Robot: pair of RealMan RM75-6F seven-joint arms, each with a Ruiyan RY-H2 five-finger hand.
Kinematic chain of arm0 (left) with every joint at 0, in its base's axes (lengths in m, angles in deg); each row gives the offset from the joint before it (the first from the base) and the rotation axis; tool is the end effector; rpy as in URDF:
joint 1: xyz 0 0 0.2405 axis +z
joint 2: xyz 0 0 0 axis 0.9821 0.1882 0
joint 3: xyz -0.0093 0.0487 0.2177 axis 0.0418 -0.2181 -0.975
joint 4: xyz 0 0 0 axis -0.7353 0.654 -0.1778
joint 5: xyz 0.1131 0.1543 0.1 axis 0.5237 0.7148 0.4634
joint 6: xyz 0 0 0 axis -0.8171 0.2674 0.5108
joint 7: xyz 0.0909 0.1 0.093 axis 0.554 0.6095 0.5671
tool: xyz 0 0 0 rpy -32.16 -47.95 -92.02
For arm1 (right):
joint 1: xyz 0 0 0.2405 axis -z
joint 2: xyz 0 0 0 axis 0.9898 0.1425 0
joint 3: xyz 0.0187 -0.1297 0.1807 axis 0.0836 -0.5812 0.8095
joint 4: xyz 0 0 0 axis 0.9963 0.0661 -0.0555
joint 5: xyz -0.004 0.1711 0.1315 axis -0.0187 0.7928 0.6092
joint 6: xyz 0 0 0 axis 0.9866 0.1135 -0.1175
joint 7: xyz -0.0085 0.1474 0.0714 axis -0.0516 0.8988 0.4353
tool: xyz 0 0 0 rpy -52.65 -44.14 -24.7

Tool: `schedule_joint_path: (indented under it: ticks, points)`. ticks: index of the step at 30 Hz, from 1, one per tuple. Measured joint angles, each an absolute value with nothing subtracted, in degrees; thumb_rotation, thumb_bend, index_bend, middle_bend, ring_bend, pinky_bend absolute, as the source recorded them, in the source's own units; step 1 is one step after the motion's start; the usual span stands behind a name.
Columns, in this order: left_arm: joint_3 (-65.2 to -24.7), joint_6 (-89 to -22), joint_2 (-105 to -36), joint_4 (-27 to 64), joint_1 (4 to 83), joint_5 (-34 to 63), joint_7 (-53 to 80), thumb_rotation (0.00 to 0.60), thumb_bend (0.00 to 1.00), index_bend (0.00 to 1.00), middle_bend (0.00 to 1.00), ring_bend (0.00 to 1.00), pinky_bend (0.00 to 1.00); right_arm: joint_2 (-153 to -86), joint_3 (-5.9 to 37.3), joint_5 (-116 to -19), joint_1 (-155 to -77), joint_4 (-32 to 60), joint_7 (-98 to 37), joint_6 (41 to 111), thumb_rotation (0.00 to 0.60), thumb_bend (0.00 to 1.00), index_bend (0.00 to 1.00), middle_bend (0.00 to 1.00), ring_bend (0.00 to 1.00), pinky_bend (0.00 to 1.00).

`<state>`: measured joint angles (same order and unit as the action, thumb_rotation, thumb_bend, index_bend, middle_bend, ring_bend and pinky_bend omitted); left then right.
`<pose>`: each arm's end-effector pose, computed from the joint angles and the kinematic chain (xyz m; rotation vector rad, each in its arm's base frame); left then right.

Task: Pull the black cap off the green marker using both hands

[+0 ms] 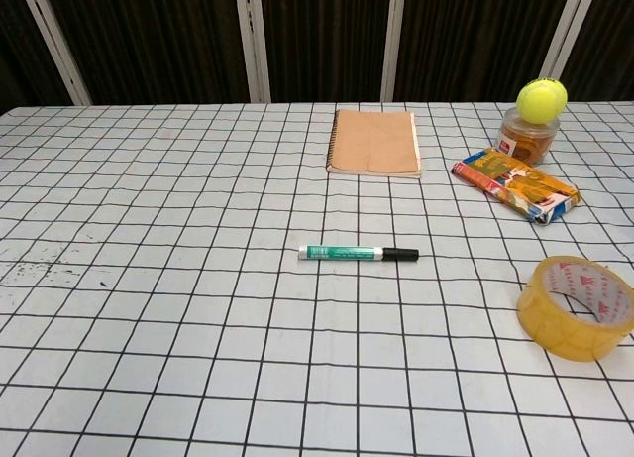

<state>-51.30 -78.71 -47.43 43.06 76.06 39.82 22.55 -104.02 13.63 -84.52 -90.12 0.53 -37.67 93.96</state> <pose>-0.2761 0.1861 0.1534 -1.4155 -0.7822 -0.7862 -0.2900 -0.2365 0.1415 1.3285 -0.8083 0.8486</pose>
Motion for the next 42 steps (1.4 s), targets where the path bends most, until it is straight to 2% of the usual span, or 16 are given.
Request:
schedule_joint_path:
  ticks: [17,24,27,33,42]
  points:
    - [-50.94,-79.17,-47.54,41.39,75.99,40.12,20.76,0.600,0.50,0.00,0.02,0.00,0.03,-104.04,13.41,-84.36,-90.07,0.39,-37.79,93.97,0.600,0.30,0.10,0.03,0.03,0.06]
    - [-50.23,-78.07,-47.26,42.90,74.79,39.84,21.78,0.600,0.50,0.02,0.05,0.00,0.03,-105.04,8.46,-86.22,-84.95,-0.95,-39.04,99.34,0.600,0.30,0.10,0.03,0.03,0.06]
    - [-49.86,-77.08,-47.14,43.73,74.01,39.55,22.70,0.600,0.50,0.02,0.04,0.00,0.03,-104.11,8.93,-85.63,-85.57,-1.78,-39.32,99.44,0.600,0.30,0.10,0.03,0.03,0.06]
    - [-48.22,-74.00,-45.64,46.14,71.71,36.80,26.95,0.600,0.50,0.02,0.04,0.00,0.03,-102.60,11.81,-82.31,-88.47,-4.53,-41.79,92.96,0.600,0.30,0.10,0.03,0.03,0.06]
    - [-47.03,-71.55,-44.93,48.31,69.58,33.99,30.09,0.600,0.50,0.03,0.04,0.00,0.03,-102.09,13.30,-80.99,-89.75,-6.98,-44.73,92.42,0.600,0.30,0.10,0.03,0.03,0.06]
